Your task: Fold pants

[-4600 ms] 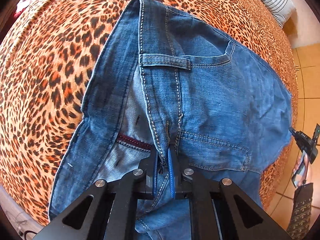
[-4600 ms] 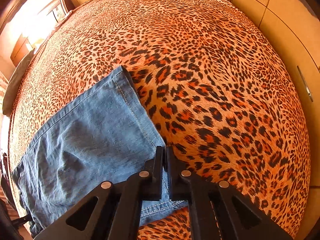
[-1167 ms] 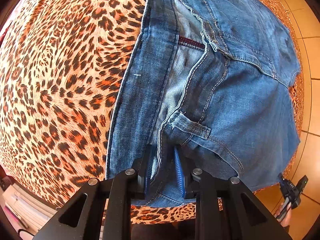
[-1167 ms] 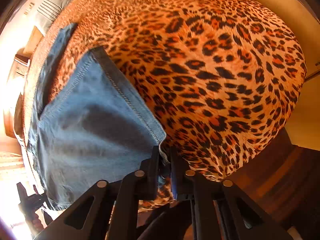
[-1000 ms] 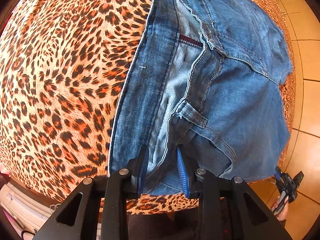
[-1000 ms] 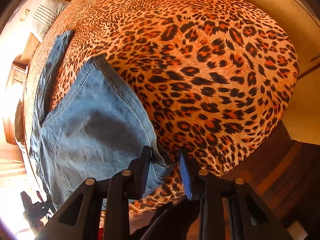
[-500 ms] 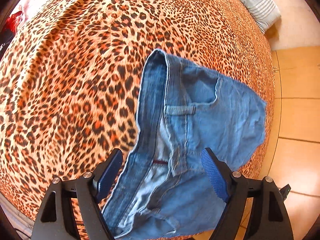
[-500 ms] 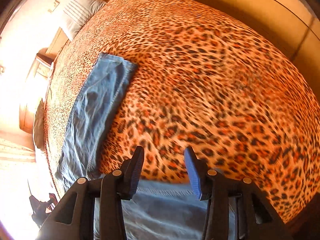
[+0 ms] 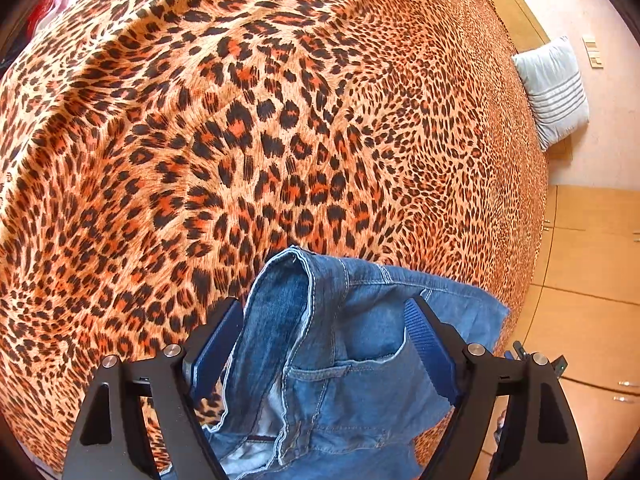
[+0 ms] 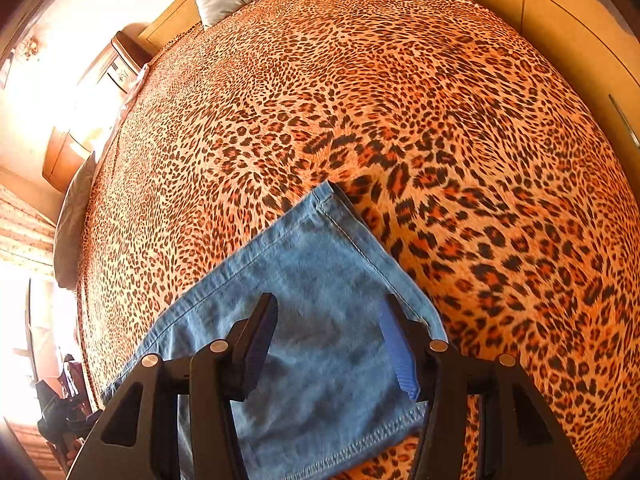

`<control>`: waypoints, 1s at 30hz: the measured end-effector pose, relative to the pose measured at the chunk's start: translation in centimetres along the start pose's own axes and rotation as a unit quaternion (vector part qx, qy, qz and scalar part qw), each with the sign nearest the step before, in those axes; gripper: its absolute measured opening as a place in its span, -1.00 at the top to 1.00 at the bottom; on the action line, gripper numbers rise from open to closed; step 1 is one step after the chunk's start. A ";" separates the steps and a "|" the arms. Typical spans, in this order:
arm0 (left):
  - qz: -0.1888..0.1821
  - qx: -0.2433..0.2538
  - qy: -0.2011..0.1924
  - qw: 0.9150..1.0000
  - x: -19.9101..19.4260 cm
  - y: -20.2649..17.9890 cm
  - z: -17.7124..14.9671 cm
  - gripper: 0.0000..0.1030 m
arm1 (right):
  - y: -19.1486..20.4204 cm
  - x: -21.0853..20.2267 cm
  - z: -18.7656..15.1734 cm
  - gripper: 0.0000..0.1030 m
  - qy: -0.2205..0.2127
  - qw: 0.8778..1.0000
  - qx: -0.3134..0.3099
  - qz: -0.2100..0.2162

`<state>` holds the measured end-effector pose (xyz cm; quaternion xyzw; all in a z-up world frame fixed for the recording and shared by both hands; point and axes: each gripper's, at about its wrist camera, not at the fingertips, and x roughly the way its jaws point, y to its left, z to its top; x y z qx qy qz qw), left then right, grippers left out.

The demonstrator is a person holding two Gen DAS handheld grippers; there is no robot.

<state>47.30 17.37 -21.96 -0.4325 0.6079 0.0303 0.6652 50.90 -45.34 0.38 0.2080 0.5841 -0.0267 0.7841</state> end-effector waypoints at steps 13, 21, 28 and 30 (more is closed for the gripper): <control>0.028 0.101 0.032 0.994 6.7 -2.3 2.4 -0.86 | -0.5 5.2 5.1 -0.09 -0.005 1.000 -0.001 -0.001; 0.007 0.080 0.042 0.996 6.6 -2.5 2.5 -0.88 | -0.5 8.3 7.1 -0.32 0.016 0.999 0.016 0.026; 0.041 0.108 0.034 0.993 7.3 -4.1 1.2 0.54 | 2.7 8.9 6.3 0.70 0.035 0.996 -0.070 -0.047; 0.048 0.113 0.025 0.992 7.0 -4.7 0.9 0.55 | 3.1 7.9 5.9 0.70 0.019 0.996 -0.072 -0.048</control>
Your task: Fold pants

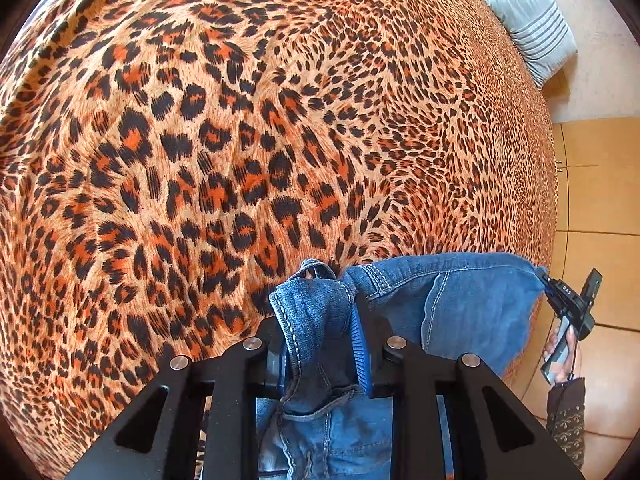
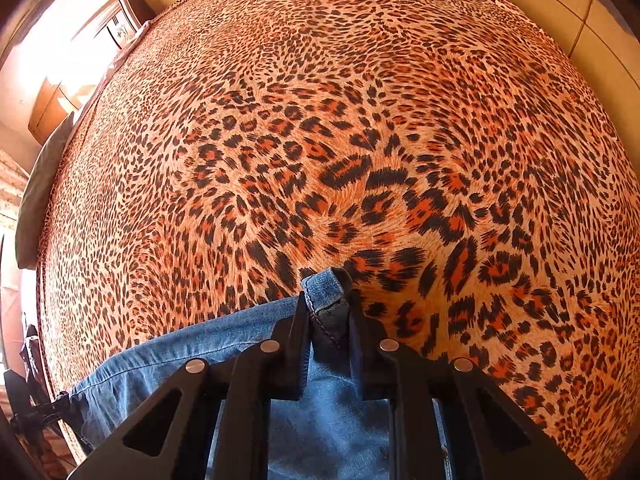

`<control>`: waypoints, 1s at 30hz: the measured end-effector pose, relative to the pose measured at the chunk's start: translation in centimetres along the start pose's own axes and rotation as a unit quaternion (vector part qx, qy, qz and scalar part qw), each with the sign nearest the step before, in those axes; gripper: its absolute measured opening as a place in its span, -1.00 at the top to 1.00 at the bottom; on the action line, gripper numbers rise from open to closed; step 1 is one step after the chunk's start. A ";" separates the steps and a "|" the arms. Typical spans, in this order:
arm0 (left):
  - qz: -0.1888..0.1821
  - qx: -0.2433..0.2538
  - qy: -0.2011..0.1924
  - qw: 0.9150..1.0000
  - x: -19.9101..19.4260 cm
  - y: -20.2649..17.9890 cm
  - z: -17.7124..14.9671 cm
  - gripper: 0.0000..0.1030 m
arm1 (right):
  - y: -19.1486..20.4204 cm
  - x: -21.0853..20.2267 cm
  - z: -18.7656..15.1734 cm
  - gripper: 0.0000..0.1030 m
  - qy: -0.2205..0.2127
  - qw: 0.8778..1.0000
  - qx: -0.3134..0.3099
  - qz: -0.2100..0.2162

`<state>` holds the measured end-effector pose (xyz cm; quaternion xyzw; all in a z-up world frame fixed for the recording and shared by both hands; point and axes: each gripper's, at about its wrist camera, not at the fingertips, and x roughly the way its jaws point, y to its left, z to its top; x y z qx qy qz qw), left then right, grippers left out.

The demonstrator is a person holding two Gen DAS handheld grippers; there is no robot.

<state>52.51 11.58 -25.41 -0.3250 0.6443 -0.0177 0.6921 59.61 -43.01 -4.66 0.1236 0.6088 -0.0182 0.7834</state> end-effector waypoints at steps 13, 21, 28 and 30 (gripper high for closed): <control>0.031 0.118 -0.084 0.989 -8.3 -6.3 -6.9 0.58 | -1.7 -12.4 -8.6 0.70 -0.098 0.992 0.029 0.068; -0.006 0.153 -0.110 0.982 -13.6 -5.5 -14.5 0.58 | -4.4 -21.4 -19.7 0.70 -0.142 0.982 0.060 0.110; -0.030 0.140 -0.084 0.986 -16.0 -0.8 -21.0 0.58 | -8.9 -25.5 -34.8 0.70 -0.143 0.974 0.125 0.127; -0.036 0.122 -0.058 0.990 -15.4 1.3 -22.8 0.58 | -10.8 -25.5 -39.7 0.70 -0.132 0.971 0.159 0.122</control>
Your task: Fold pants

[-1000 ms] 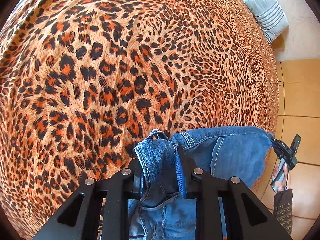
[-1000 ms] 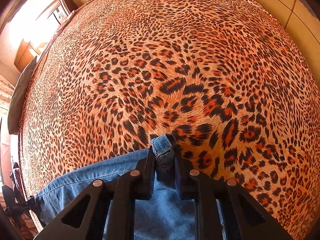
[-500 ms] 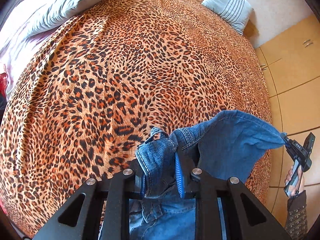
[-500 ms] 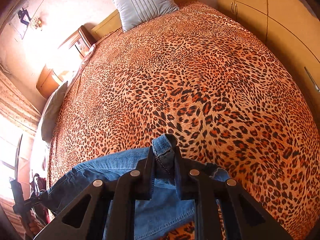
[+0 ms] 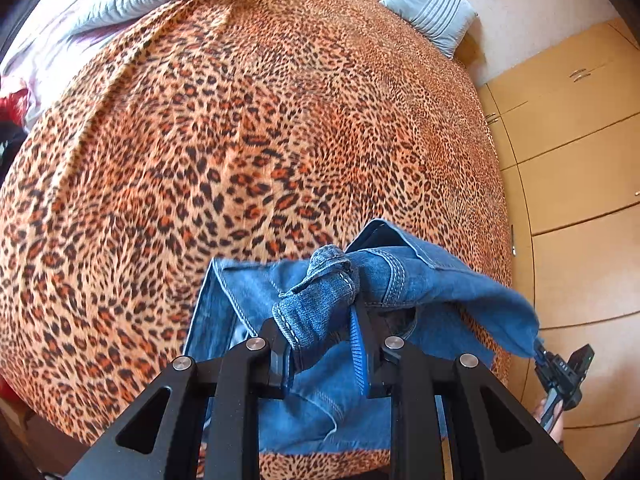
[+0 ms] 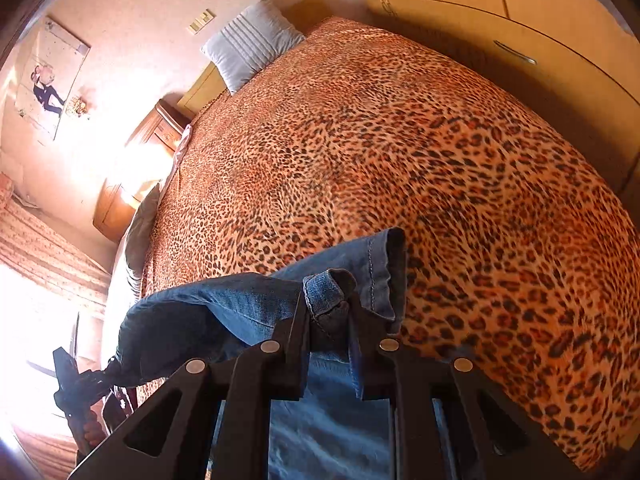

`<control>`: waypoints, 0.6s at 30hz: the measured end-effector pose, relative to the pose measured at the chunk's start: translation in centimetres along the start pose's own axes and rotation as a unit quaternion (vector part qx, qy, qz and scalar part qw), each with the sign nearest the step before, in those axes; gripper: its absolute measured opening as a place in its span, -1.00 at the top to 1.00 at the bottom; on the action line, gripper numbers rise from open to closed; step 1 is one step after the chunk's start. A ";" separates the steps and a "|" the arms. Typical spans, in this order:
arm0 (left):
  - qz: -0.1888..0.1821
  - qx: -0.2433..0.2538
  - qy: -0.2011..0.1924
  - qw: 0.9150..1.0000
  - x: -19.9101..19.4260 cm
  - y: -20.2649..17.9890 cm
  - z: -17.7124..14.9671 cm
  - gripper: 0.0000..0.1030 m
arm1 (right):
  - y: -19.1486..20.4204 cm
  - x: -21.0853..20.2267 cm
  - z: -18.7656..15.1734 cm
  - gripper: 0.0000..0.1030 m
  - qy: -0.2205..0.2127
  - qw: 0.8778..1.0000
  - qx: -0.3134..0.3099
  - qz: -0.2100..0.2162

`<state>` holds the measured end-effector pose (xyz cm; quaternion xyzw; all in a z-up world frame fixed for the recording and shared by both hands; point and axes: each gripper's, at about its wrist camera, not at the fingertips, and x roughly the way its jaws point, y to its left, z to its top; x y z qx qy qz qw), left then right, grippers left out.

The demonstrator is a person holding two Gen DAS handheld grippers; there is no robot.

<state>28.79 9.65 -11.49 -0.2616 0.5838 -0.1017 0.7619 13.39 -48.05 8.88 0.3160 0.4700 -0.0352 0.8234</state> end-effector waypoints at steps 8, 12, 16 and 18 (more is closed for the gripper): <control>0.057 -0.061 0.123 0.989 5.7 5.9 -7.2 0.53 | -10.4 0.9 -12.7 0.56 0.088 0.986 0.095 -0.102; 0.027 -0.064 0.110 0.992 2.0 6.4 -7.5 0.14 | -11.0 -1.0 -13.8 0.44 0.086 0.985 0.114 -0.097; 0.001 -0.051 0.095 0.994 -1.0 6.1 -8.5 -0.36 | -11.2 -4.8 -13.8 0.01 0.040 0.986 0.140 -0.079; -0.016 -0.065 0.084 0.994 -1.3 6.0 -8.8 -0.48 | -11.8 -5.1 -14.2 -0.10 0.027 0.980 0.193 -0.045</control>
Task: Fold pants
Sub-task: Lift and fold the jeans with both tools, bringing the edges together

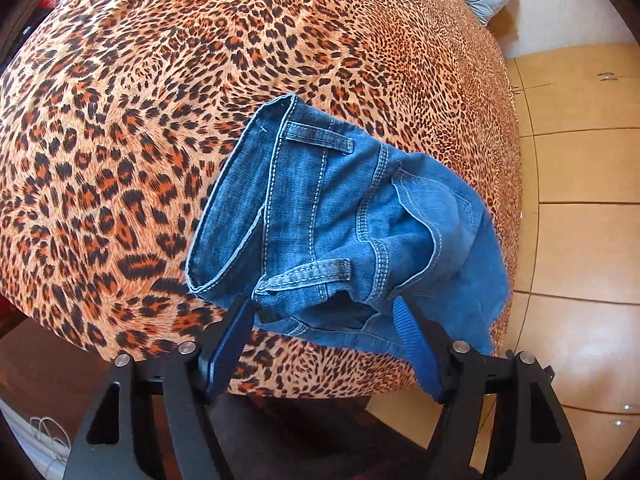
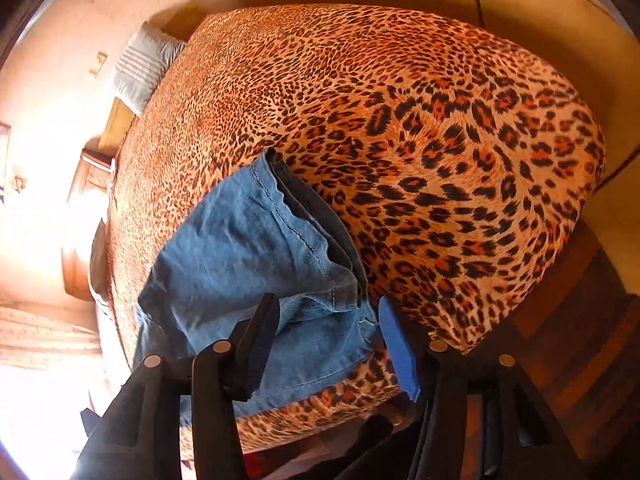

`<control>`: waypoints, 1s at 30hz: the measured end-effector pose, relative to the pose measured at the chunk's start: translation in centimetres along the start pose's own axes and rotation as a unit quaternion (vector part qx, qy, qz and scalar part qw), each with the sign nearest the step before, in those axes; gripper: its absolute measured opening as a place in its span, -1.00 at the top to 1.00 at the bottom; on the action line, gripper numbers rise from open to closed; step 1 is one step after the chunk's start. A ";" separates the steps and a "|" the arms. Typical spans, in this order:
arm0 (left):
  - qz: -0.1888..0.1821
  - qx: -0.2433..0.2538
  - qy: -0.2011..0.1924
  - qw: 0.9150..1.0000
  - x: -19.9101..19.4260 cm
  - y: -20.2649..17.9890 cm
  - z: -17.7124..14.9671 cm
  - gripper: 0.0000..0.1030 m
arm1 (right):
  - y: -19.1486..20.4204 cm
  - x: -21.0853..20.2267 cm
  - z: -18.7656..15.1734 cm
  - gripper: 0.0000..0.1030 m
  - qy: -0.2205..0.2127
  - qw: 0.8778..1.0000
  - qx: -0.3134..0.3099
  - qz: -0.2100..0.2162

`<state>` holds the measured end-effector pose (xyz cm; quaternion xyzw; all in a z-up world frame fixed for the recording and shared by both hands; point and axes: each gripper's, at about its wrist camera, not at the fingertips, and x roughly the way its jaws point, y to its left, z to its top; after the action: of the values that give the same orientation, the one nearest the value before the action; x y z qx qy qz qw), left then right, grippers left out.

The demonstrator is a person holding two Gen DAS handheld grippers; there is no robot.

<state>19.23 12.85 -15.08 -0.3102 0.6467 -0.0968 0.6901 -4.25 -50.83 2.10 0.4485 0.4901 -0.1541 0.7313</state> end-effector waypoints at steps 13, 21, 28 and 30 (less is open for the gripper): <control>-0.023 -0.153 0.010 0.988 5.2 3.2 0.6 -0.19 | -1.5 7.2 -1.5 0.37 0.018 0.976 0.199 0.082; 0.021 -0.019 -0.032 0.999 -0.7 -1.0 -0.4 0.39 | 3.6 1.1 -1.8 0.94 -0.017 0.984 0.080 0.161; 0.058 -0.056 0.045 0.996 4.4 2.2 -0.3 0.38 | -4.1 5.3 -5.5 0.94 0.044 0.989 0.139 0.040; 0.062 -0.044 0.043 0.996 3.9 1.9 -0.3 0.29 | -3.7 4.4 -5.5 0.91 0.034 0.991 0.119 0.044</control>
<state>19.04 12.17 -19.30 -0.2951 0.6973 -0.0380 0.6521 -7.81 -47.45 -4.13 0.5583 0.4724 -0.1635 0.6621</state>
